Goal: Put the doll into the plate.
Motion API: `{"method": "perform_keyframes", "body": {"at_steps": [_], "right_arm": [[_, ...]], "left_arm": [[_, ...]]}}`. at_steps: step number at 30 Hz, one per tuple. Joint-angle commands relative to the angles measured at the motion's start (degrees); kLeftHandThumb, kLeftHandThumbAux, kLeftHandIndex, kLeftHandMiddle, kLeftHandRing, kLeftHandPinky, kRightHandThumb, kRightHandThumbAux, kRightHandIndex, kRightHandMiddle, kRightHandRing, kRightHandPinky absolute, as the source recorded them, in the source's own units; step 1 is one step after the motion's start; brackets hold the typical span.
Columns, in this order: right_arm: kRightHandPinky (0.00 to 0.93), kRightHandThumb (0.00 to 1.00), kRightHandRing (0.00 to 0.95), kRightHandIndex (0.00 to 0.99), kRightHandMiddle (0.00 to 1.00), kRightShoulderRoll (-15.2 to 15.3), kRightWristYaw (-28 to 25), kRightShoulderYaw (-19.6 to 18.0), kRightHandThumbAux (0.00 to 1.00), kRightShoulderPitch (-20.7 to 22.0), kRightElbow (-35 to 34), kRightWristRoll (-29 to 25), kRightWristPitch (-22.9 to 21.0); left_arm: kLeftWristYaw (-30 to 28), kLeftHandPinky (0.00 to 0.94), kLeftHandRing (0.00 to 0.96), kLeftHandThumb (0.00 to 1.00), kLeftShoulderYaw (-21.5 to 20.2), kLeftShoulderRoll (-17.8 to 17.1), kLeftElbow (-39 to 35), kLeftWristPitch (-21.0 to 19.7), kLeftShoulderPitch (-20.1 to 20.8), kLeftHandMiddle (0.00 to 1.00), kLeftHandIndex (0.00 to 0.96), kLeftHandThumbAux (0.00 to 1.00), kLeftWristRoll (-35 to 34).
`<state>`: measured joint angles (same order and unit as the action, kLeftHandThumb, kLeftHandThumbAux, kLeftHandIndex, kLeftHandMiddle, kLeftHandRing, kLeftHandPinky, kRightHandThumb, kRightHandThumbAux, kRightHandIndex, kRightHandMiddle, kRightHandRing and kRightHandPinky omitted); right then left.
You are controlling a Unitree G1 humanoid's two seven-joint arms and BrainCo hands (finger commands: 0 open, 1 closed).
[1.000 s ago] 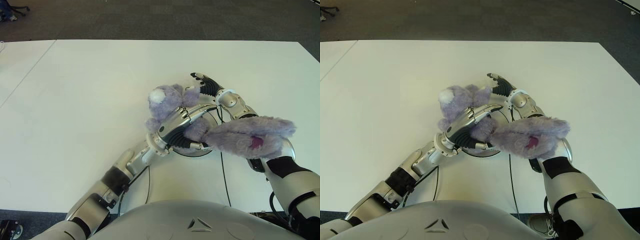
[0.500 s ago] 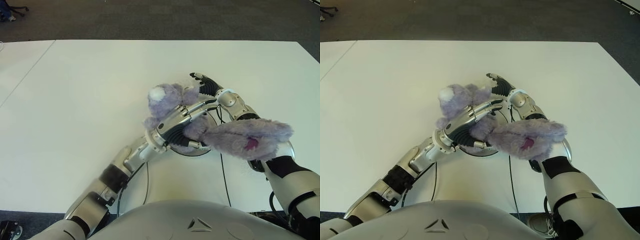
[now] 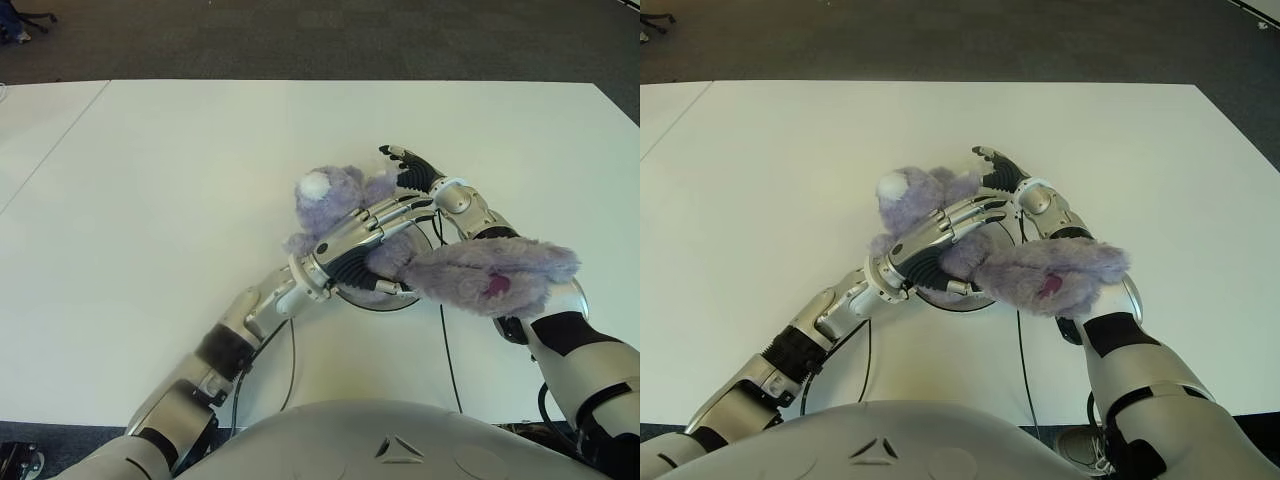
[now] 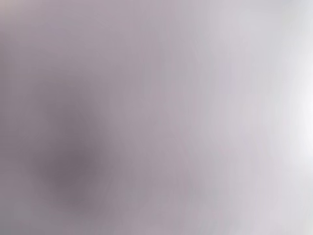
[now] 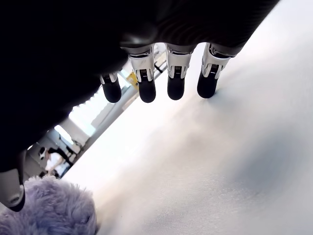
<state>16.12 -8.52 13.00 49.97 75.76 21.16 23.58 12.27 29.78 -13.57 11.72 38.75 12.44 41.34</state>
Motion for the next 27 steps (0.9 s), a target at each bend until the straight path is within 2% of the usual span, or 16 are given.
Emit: {"method": "perform_keyframes", "body": {"at_steps": [1, 7, 10, 13, 18, 22, 27], "right_arm": [[0.0, 0.105, 0.0, 0.0, 0.0, -2.1, -3.4, 0.3, 0.542, -2.1, 1.5, 0.2, -2.6], [0.0, 0.112, 0.0, 0.0, 0.0, -2.3, -3.8, 0.3, 0.547, -2.2, 1.5, 0.4, -2.6], [0.0, 0.102, 0.0, 0.0, 0.0, -2.3, -3.8, 1.0, 0.537, -2.3, 1.5, 1.1, -2.0], [0.0, 0.095, 0.0, 0.0, 0.0, -2.3, -5.8, 1.6, 0.52, -2.2, 1.6, 1.5, -2.0], [0.0, 0.091, 0.0, 0.0, 0.0, -2.2, -8.5, 1.8, 0.475, -2.1, 1.8, 1.3, -2.4], [0.0, 0.108, 0.0, 0.0, 0.0, -2.3, -8.6, 3.0, 0.455, -1.0, 2.3, 2.6, -4.8], [0.0, 0.115, 0.0, 0.0, 0.0, -3.6, -7.2, 3.6, 0.455, -1.6, 2.7, 3.0, -5.9]], "left_arm": [[-2.9, 0.0, 0.0, 0.108, -0.3, -1.9, 2.1, -3.2, 0.2, 0.0, 0.0, 0.397, 1.6], [-4.3, 0.0, 0.0, 0.072, -0.6, -3.4, 2.5, -4.1, 0.9, 0.0, 0.0, 0.325, 1.3], [-8.0, 0.0, 0.0, 0.057, -2.9, -6.3, 0.5, -4.5, 2.8, 0.0, 0.0, 0.286, -1.4], [-13.0, 0.0, 0.0, 0.068, -6.6, -8.9, -2.3, -6.2, 6.5, 0.0, 0.0, 0.255, -5.3], [-14.5, 0.0, 0.0, 0.081, -9.7, -9.0, -3.4, -7.5, 9.4, 0.0, 0.0, 0.217, -7.1], [-12.1, 0.0, 0.0, 0.145, -10.4, -8.1, -1.9, -4.7, 11.1, 0.0, 0.0, 0.165, -7.5], [-11.1, 0.0, 0.0, 0.171, -10.1, -7.6, -1.3, -1.7, 11.9, 0.0, 0.0, 0.15, -7.4]]}}
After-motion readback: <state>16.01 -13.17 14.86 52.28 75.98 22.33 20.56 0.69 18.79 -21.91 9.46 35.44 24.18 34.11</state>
